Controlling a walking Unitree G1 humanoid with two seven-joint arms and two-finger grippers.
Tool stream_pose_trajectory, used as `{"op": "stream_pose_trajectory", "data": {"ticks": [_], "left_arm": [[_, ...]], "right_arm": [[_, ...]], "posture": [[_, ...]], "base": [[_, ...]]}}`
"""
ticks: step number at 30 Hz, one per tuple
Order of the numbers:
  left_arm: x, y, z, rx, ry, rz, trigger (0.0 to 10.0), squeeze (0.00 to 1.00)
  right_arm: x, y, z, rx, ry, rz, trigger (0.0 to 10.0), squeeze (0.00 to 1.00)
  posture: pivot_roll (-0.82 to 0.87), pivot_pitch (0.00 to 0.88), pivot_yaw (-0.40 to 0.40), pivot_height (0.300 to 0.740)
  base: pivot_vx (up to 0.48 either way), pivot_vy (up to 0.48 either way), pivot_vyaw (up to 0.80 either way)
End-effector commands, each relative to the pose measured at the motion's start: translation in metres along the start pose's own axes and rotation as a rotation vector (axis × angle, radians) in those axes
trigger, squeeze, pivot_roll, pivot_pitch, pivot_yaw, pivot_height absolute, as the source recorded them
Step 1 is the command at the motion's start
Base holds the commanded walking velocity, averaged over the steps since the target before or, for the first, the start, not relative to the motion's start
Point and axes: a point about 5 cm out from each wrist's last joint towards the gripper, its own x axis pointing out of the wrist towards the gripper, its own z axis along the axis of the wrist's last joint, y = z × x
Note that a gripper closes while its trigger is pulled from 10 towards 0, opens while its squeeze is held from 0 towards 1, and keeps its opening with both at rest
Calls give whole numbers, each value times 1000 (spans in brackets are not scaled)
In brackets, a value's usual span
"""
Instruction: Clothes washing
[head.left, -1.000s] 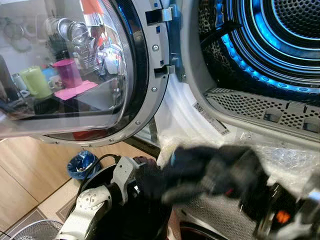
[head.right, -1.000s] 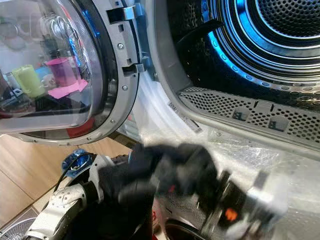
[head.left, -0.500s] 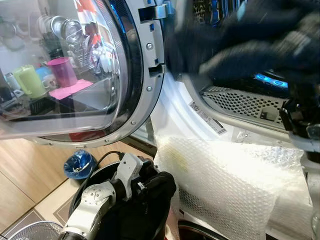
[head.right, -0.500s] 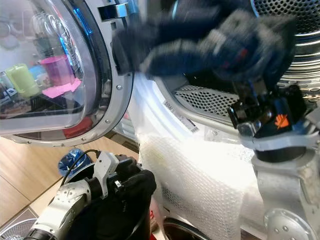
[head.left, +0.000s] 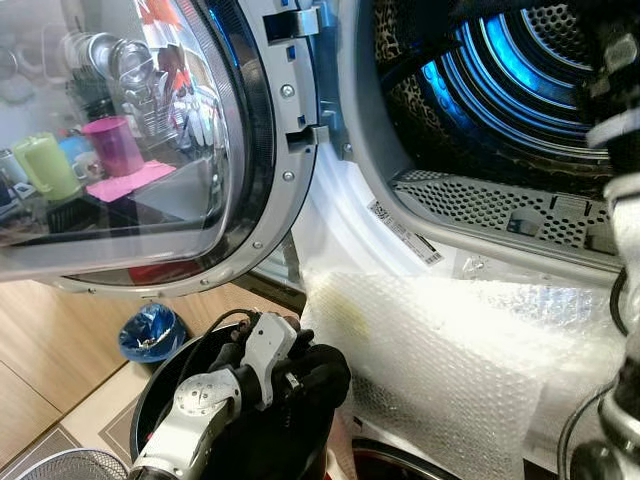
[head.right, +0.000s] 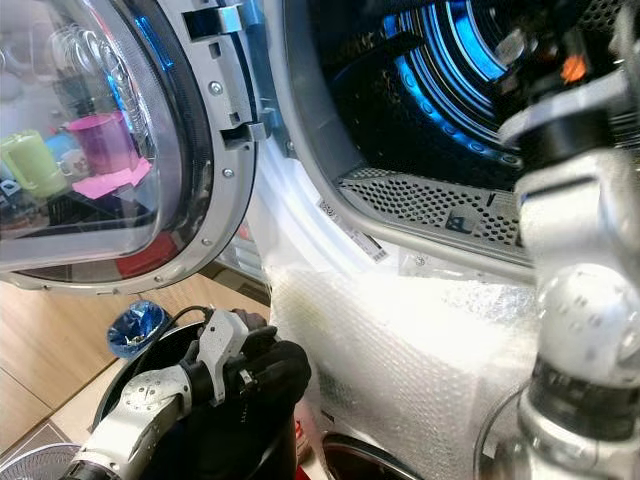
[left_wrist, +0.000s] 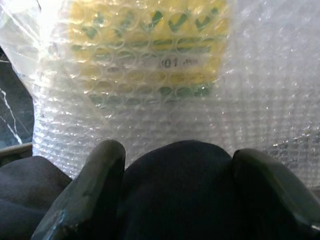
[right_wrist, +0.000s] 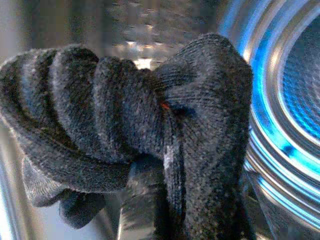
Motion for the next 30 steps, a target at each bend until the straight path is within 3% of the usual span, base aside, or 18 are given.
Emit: {"op": "stream_pose_trajectory", "data": {"ticks": [1,4,7,13,16,19,20,21,22,23,27,30], "left_arm": [[-3,0,-6,20,42,-10,10000,0],[-1,1,-5,12,34,2,10000,0],[0,-1,-8,11,46,-6,10000,0],[6,-6,-11,10,57,-32,10000,0],[10,-8,-14,16,70,-52,10000,0],[16,-10,-14,22,75,-61,10000,0],[16,-11,-15,19,75,-65,10000,0],[16,-11,-15,19,75,-65,10000,0],[16,-12,-16,21,82,-71,10000,0],[16,-13,-18,28,90,-82,10000,0],[18,-15,-19,35,90,-92,10000,0],[19,-16,-20,30,87,-93,10000,0]], "right_arm": [[4,5,7,90,-10,-38,0,0],[5,5,10,49,23,-72,0,0],[17,6,16,91,27,-137,0,0],[52,16,0,85,153,-198,0,0],[72,-2,-20,31,226,-283,0,0],[88,-18,-35,43,267,-355,0,0],[92,-22,-37,-4,280,-382,1059,0],[92,-22,-37,-4,280,-382,1059,0],[95,-26,-38,-19,281,-400,4431,0],[98,-33,-37,-56,279,-421,10000,0],[96,-55,-35,-259,294,-496,10000,0],[93,-66,-35,-302,300,-542,10000,0]], "posture": [[60,0,101,740],[51,0,97,740],[26,0,97,740],[-16,0,105,740],[-38,0,114,740],[-45,0,116,740],[-50,0,118,740],[-50,0,118,740],[-52,0,120,740],[-52,0,120,740],[-48,0,113,740],[-51,0,107,740]], "base": [[0,0,0],[0,0,0],[0,0,0],[0,0,0],[0,0,0],[0,0,0],[0,0,0],[0,0,0],[0,0,0],[0,0,0],[0,0,0],[0,0,0]]}}
